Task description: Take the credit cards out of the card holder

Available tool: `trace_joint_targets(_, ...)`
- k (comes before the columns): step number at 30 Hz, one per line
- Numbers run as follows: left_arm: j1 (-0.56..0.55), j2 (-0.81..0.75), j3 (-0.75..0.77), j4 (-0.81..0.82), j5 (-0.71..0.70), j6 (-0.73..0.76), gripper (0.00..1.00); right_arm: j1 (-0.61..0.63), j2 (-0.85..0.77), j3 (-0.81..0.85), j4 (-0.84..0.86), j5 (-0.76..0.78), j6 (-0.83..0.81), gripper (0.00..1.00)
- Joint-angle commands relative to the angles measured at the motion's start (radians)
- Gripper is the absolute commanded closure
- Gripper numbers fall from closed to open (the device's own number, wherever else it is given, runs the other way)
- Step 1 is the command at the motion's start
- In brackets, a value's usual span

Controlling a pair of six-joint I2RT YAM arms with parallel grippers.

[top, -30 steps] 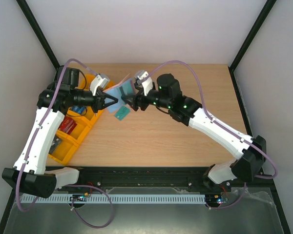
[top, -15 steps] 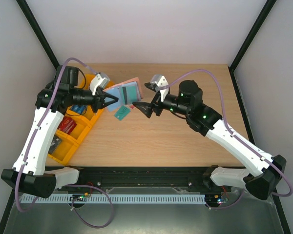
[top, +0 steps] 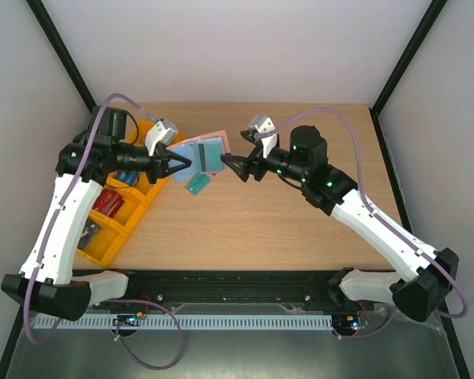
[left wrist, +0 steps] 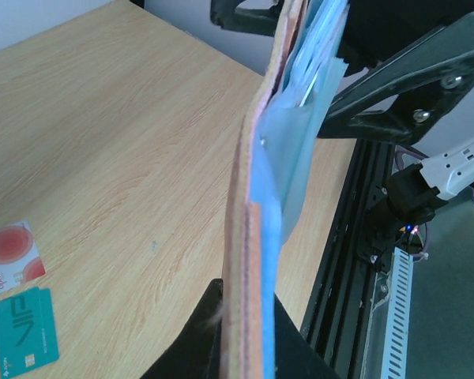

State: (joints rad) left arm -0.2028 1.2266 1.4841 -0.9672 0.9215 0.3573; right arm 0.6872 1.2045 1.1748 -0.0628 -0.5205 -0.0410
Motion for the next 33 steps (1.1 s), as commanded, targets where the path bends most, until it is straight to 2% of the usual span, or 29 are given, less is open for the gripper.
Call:
trace_joint_targets(1, -0.002, 0.004, 0.037, -0.016, 0.043, 0.024, 0.98, -0.005, 0.020, 0.025, 0.014, 0.013, 0.007, 0.12)
trace_joint_targets(11, -0.004, 0.001, 0.039, -0.031, 0.050, 0.048, 0.98, -0.018, 0.035, 0.020, -0.002, 0.031, 0.008, 0.16)
trace_joint_targets(33, -0.018, 0.008, 0.029, -0.017, 0.038, 0.033, 0.98, -0.034, 0.090, 0.039, 0.050, -0.124, 0.104, 0.15)
